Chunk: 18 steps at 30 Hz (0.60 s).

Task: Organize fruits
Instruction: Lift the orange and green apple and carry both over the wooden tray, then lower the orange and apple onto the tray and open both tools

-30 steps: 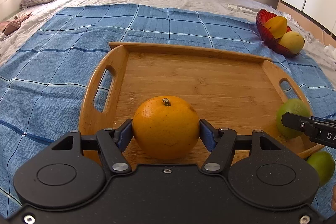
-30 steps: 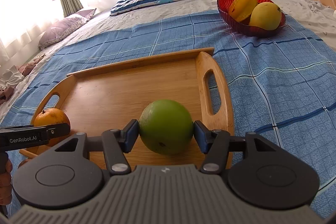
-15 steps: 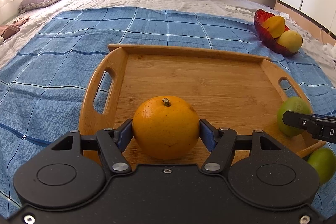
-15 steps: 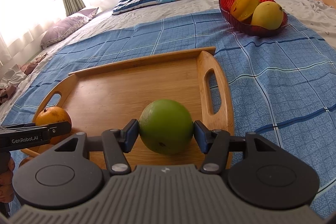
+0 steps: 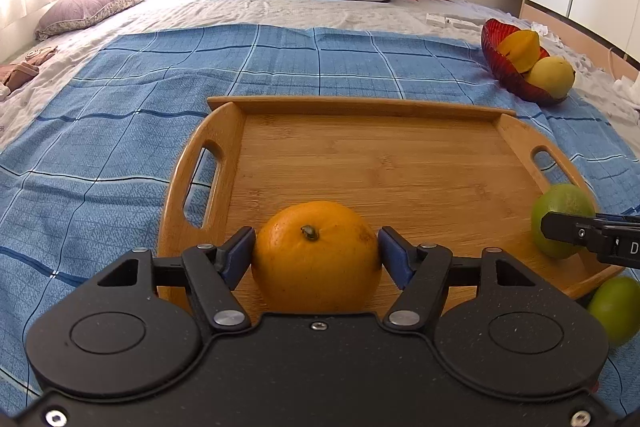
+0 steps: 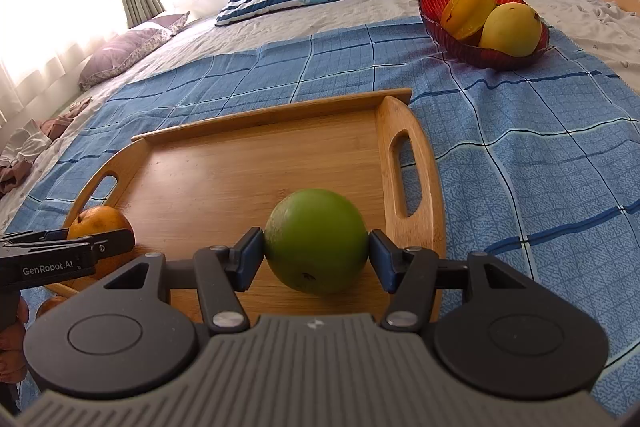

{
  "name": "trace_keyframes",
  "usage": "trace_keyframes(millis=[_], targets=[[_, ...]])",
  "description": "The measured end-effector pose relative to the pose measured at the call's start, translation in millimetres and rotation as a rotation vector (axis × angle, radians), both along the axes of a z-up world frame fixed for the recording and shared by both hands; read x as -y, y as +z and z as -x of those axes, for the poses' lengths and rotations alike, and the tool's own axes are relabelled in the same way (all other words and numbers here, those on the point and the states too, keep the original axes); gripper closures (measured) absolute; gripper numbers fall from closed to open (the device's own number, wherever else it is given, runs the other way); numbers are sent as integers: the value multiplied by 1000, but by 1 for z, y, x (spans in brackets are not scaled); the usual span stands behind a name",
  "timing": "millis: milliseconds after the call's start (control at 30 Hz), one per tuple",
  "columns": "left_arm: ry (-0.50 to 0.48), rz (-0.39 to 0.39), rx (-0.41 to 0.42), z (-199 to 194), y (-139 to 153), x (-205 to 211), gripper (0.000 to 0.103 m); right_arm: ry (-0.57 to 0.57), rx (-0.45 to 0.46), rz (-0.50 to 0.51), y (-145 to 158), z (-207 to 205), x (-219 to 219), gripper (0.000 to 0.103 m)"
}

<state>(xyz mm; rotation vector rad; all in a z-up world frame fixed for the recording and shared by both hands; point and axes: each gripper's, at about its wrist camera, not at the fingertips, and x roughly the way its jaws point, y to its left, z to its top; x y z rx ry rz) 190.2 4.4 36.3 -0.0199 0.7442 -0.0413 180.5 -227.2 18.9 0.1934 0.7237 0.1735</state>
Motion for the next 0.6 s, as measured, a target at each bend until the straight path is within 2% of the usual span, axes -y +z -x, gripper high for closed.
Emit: trace_keyframes(millis=[133, 300, 433, 600], targets=[[-6, -15, 1, 1, 0, 1, 36, 7, 0, 9, 0, 1, -1, 42], [-13, -36, 31, 7, 2, 4, 25, 12, 5, 8, 1, 4, 0, 40], [-19, -23, 43, 13, 3, 4, 19, 12, 9, 8, 1, 9, 0, 40], [-20, -9, 58, 24, 2, 3, 17, 20, 25, 17, 1, 17, 0, 40]])
